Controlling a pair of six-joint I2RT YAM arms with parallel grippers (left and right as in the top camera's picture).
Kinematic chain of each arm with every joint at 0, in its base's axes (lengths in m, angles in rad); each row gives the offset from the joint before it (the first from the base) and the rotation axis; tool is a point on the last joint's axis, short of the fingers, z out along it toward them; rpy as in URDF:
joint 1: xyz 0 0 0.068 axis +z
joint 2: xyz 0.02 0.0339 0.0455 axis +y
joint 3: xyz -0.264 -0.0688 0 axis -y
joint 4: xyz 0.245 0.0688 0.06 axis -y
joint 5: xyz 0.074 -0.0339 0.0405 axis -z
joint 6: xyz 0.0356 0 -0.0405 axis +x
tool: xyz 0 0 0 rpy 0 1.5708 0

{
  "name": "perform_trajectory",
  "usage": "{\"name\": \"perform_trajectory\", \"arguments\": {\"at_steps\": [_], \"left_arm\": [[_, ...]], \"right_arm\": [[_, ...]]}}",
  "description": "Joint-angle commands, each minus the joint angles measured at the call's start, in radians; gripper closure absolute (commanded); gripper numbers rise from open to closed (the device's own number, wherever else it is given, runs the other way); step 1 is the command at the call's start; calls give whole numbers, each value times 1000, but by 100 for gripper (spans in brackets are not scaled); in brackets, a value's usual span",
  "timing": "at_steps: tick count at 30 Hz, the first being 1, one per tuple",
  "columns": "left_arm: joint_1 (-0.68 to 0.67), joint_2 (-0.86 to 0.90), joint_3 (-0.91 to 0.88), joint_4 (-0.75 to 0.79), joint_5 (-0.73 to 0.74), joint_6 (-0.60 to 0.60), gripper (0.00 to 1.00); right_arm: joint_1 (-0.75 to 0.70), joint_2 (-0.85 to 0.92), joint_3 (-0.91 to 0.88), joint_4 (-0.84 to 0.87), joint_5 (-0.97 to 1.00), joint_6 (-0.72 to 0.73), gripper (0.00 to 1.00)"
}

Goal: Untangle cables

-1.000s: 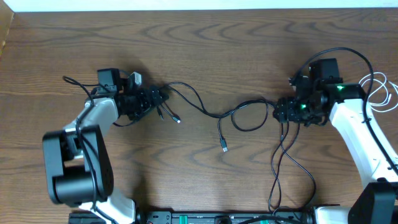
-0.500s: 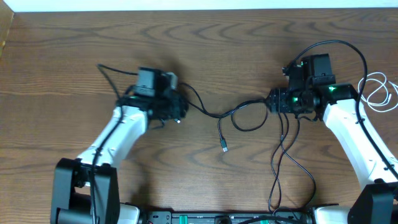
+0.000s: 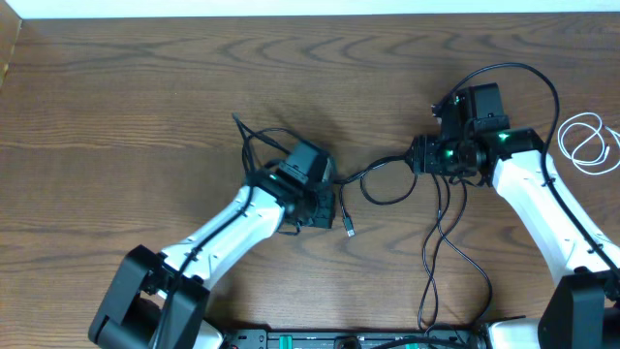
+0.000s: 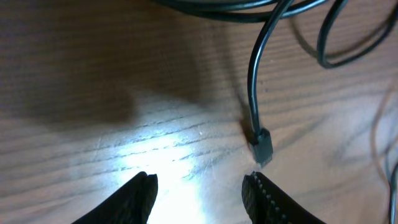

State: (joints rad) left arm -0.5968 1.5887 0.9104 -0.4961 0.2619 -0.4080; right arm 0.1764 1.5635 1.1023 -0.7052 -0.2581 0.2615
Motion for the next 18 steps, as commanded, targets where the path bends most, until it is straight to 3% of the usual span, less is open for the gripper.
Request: {"name": "perform_trajectory", "arguments": {"at_steps": [1,4,10,18], "left_arm": [[-45,-1,-8,48,-96,-130,50],[-76,0,-8,116,-115,-130,50],[-120,13,-10,135,-256,-254,50],[-168,91,-10,163,-263,-330,51]], "right_arm": [[6,29,-7,6,60,3,28],[8,42,-7,6,56,4,27],[8,42,-7,5,35,3,28],[9,42,-7,6,33,5,27]]}}
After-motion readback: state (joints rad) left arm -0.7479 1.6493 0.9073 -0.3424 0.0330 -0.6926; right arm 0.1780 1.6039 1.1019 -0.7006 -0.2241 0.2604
